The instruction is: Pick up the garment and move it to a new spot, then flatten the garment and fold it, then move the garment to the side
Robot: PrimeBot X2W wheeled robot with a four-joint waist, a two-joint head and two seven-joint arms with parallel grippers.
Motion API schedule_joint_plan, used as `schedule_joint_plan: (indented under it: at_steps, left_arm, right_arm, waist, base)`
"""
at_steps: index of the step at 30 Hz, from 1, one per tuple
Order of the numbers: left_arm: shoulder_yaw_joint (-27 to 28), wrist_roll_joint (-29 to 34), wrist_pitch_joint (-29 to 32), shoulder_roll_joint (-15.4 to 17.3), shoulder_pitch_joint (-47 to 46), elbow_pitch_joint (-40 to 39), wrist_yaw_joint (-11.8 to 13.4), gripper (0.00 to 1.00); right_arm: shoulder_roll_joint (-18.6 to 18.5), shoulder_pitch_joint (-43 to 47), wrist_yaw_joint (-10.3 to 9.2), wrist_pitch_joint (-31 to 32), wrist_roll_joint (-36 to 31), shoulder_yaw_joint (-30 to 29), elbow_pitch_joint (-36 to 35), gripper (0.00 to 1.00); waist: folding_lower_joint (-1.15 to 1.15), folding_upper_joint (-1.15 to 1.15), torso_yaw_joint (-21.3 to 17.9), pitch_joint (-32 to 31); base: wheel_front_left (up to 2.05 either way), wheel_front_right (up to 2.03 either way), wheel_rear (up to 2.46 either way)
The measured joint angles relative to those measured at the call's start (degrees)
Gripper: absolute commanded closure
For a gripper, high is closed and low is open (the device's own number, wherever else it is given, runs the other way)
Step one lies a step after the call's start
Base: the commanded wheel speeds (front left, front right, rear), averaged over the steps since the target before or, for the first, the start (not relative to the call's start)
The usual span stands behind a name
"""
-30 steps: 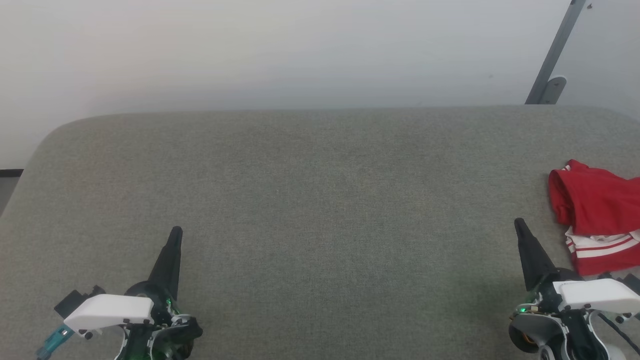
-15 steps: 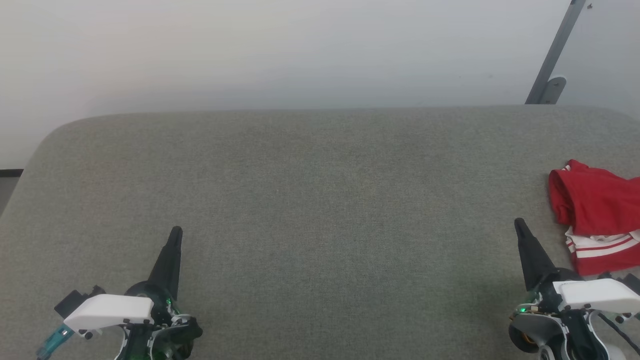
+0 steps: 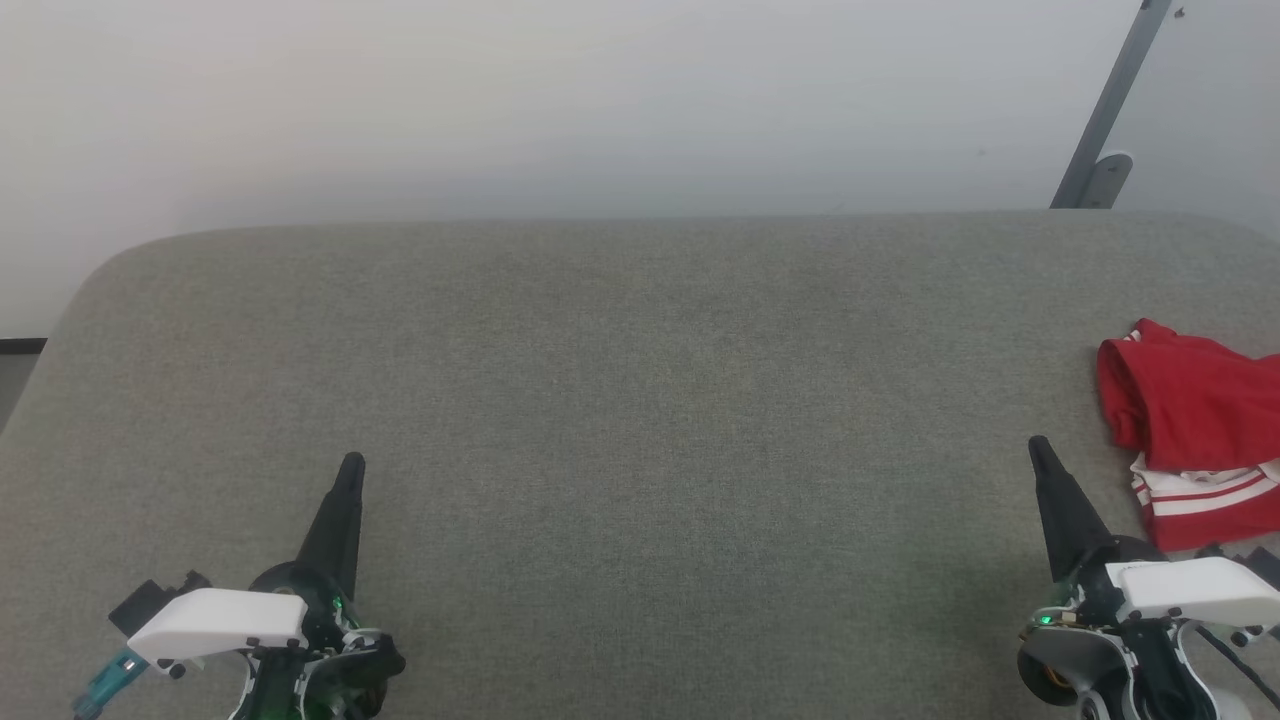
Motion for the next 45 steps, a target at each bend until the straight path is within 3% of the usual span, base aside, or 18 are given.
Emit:
schedule_joint_plan:
  at_steps: [45]
  left_arm:
    - [0.0, 0.0, 0.0, 0.0, 0.0, 0.0, 0.0, 1.0]
  right_arm:
    - [0.0, 0.0, 0.0, 0.0, 0.0, 0.0, 0.0, 1.0]
  waist:
    - [0.0, 0.0, 0.0, 0.0]
  base:
    - [0.0, 0.0, 0.0]
